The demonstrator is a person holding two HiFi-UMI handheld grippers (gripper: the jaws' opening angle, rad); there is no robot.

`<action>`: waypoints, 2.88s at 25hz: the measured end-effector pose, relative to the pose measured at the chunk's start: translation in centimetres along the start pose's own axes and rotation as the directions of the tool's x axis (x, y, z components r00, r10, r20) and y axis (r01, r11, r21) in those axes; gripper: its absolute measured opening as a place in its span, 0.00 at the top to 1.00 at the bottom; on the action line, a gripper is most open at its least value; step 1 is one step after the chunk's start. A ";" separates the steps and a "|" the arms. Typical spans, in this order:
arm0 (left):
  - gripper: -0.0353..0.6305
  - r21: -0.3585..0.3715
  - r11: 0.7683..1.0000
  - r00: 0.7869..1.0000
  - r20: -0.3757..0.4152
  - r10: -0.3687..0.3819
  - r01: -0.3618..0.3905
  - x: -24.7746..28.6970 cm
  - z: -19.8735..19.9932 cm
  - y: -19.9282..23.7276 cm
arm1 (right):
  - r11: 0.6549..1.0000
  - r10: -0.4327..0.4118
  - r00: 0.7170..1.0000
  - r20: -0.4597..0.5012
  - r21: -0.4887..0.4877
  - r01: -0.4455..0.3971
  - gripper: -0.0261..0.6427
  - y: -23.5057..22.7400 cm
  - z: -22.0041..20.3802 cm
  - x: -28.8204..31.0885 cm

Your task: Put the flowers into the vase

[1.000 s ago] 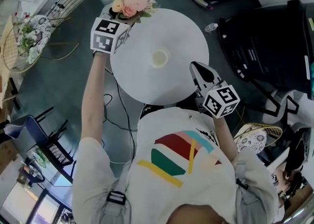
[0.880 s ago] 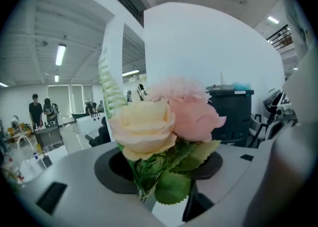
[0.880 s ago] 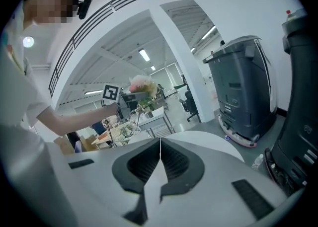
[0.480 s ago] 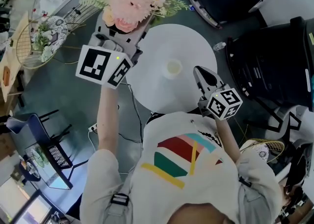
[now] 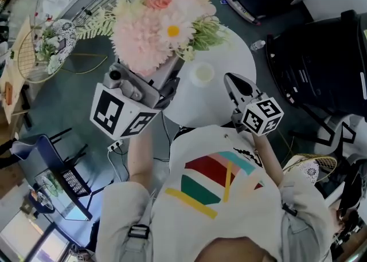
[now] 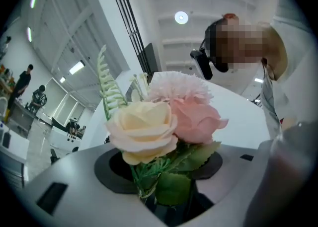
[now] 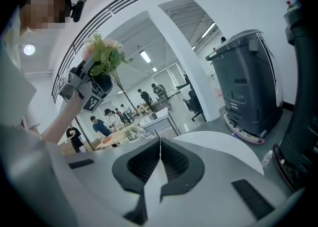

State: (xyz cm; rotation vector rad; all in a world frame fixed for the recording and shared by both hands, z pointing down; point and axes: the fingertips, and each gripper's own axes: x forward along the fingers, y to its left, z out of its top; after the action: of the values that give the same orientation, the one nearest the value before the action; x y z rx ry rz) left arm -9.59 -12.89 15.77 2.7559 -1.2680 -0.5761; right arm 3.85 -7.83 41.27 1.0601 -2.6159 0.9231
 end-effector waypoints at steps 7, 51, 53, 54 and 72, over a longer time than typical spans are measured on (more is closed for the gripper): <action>0.56 -0.110 0.993 0.998 -0.022 -0.055 0.052 0.2 -3.1 -2.5 | 0.998 -0.041 0.999 0.013 0.037 0.041 0.94 -1.7 -0.5 -1.3; 0.36 0.162 0.985 0.912 -0.392 0.124 -0.065 -4.7 -24.3 -4.8 | 0.998 -0.059 0.992 -0.111 -0.040 0.055 0.94 -1.6 -3.9 -2.8; 0.35 0.172 0.983 0.912 -0.390 0.129 -0.066 -4.8 -24.2 -4.5 | 0.998 -0.058 0.992 -0.114 -0.038 0.054 0.94 -1.6 -3.9 -2.5; 0.33 0.175 0.982 0.911 -0.390 0.135 -0.071 -4.9 -24.2 -4.4 | 0.998 -0.058 0.992 -0.116 -0.037 0.054 0.94 -1.6 -3.9 -2.4; 0.12 0.157 0.985 0.854 -0.500 0.142 -0.071 -8.1 -26.8 -3.8 | 0.999 -0.046 0.989 -0.139 -0.032 0.042 0.94 -1.5 -4.2 -1.0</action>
State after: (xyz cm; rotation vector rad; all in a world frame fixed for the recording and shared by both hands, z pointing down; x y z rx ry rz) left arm -2.11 -7.16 42.38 2.6398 -1.3389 0.2548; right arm 5.35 -5.52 44.95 1.0031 -2.4749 0.9120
